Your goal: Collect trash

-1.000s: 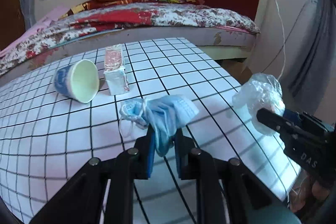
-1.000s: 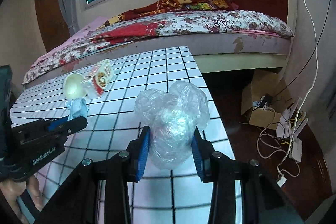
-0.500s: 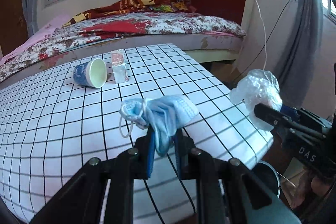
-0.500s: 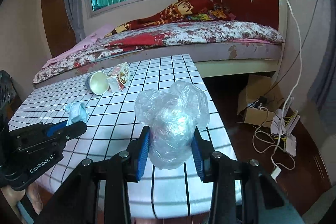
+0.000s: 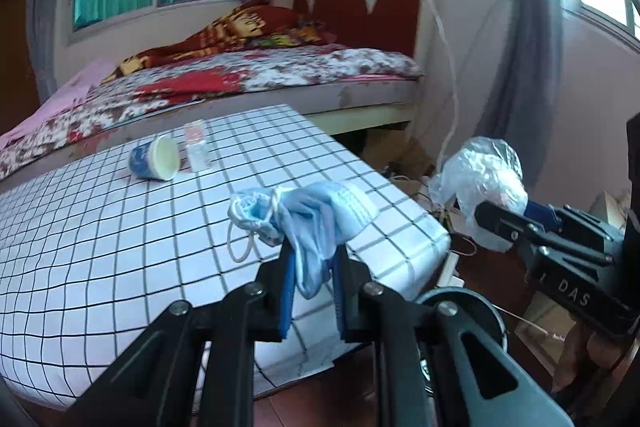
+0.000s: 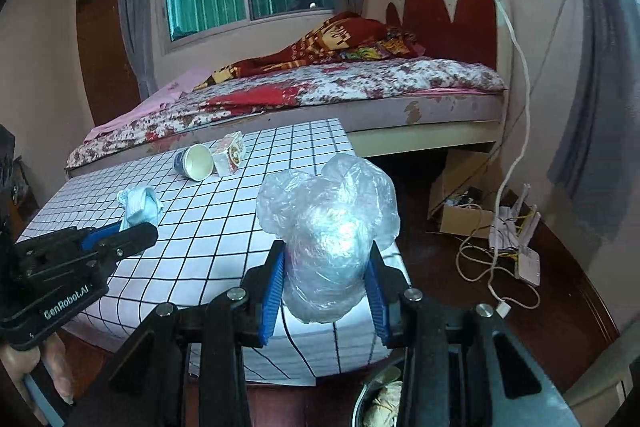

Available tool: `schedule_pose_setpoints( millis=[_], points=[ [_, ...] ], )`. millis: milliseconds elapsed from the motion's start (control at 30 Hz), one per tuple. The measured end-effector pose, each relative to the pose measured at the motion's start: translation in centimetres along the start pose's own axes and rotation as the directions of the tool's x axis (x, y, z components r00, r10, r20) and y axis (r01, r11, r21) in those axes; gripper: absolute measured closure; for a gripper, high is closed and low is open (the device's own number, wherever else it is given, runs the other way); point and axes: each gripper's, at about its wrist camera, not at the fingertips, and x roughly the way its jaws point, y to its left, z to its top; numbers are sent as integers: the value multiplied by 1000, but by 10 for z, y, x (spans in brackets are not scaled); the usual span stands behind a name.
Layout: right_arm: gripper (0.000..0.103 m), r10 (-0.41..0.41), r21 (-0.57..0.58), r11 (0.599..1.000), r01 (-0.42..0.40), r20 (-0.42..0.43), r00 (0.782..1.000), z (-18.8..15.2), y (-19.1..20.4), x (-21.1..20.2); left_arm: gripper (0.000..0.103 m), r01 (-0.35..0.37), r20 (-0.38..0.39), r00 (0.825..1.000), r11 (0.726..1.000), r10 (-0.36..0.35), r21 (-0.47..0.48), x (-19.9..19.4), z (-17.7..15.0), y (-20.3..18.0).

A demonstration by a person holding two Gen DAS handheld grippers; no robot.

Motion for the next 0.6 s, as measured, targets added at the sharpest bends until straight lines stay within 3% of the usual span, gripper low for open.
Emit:
schedule_pose_setpoints(
  millis=[333, 600],
  points=[
    [63, -84, 35, 996, 82, 34, 996, -23, -39, -58, 86, 98, 6, 995, 994, -98, 54, -10, -11, -47],
    [63, -148, 52, 988, 148, 3, 989, -47, -75, -77, 86, 206, -25, 979, 970, -204, 127, 1, -19, -88]
  ],
)
